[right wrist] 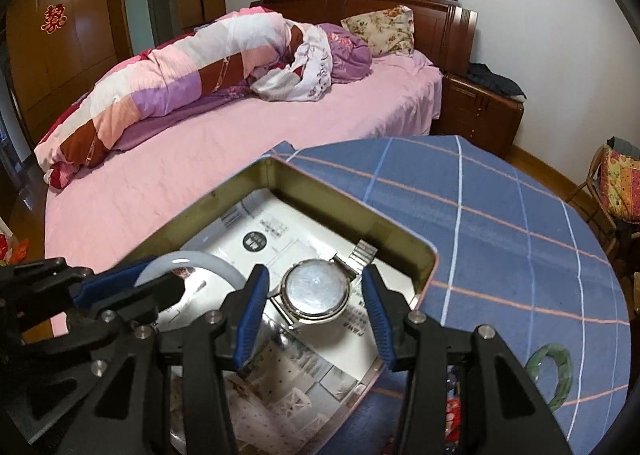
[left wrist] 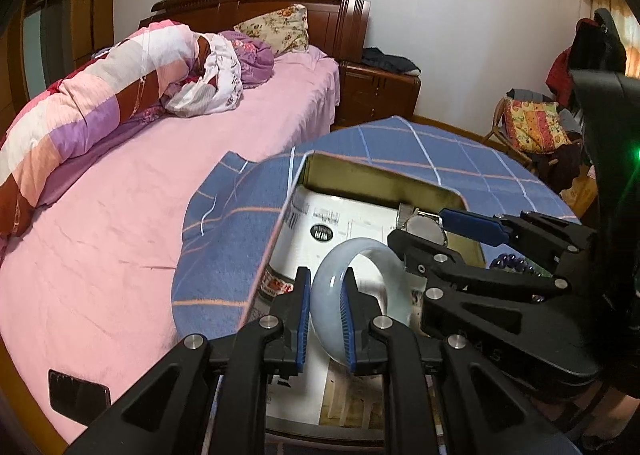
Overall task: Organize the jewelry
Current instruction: 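Lower the bangle into the tin with the left gripper while the right gripper drops the watch beside it, then move the left gripper back to the pile and grasp the silver bead chain, then lift the silver bead chain with the left gripper while the right gripper grasps the silver hoop bangle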
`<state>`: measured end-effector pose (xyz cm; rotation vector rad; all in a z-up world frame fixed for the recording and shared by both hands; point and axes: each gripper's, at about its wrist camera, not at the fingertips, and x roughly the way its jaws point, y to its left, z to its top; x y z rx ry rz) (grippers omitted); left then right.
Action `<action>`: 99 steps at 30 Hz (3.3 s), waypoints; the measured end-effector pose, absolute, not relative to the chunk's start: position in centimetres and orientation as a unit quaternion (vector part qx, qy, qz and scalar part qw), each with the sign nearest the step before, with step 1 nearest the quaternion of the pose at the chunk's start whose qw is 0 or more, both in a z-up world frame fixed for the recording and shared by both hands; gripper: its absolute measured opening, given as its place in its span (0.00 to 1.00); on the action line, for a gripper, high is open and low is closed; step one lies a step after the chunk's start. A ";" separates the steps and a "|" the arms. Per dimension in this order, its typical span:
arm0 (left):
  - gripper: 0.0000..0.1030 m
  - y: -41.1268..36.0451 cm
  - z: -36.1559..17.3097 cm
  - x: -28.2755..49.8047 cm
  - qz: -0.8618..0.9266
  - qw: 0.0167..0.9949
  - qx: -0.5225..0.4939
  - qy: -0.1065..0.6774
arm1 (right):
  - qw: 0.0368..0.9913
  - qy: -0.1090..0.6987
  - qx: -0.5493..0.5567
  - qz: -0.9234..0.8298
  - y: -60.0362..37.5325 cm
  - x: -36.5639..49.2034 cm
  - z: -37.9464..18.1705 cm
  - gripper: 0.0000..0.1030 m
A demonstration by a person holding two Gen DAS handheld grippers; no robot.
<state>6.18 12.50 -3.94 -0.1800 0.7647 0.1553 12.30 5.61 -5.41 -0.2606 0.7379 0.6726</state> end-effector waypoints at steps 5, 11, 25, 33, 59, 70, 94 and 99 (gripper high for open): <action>0.14 12.4 -4.0 6.0 0.082 0.919 -0.088 0.375 | 0.864 0.362 -0.120 0.329 5.8 12.5 -5.8 0.50; 0.38 12.6 -3.1 5.4 0.089 0.925 -0.092 0.357 | 0.874 0.349 -0.094 0.326 3.9 12.4 -4.6 0.74; 0.63 13.7 -2.3 3.3 0.116 0.933 -0.103 0.326 | 0.901 0.350 -0.065 0.249 -6.7 10.8 -3.6 0.81; 0.63 10.1 -1.9 3.1 0.081 0.937 -0.095 0.326 | 0.904 0.379 -0.051 0.192 -11.6 9.9 -5.6 0.81; 0.63 -2.8 -5.0 2.0 -0.059 0.920 -0.018 0.387 | 0.910 0.382 -0.003 0.164 -17.3 6.4 -8.4 0.83; 0.42 -3.8 -7.2 2.4 -0.090 0.900 -0.029 0.425 | 0.910 0.379 -0.011 0.167 -16.6 5.7 -8.5 0.83; 0.09 0.7 0.9 0.5 -0.087 0.949 -0.070 0.295 | 0.910 0.363 -0.046 0.193 -13.1 5.1 -7.3 0.72; 0.09 1.7 1.8 1.0 -0.068 0.955 -0.072 0.279 | 0.902 0.361 -0.056 0.232 -10.7 5.2 -6.8 0.62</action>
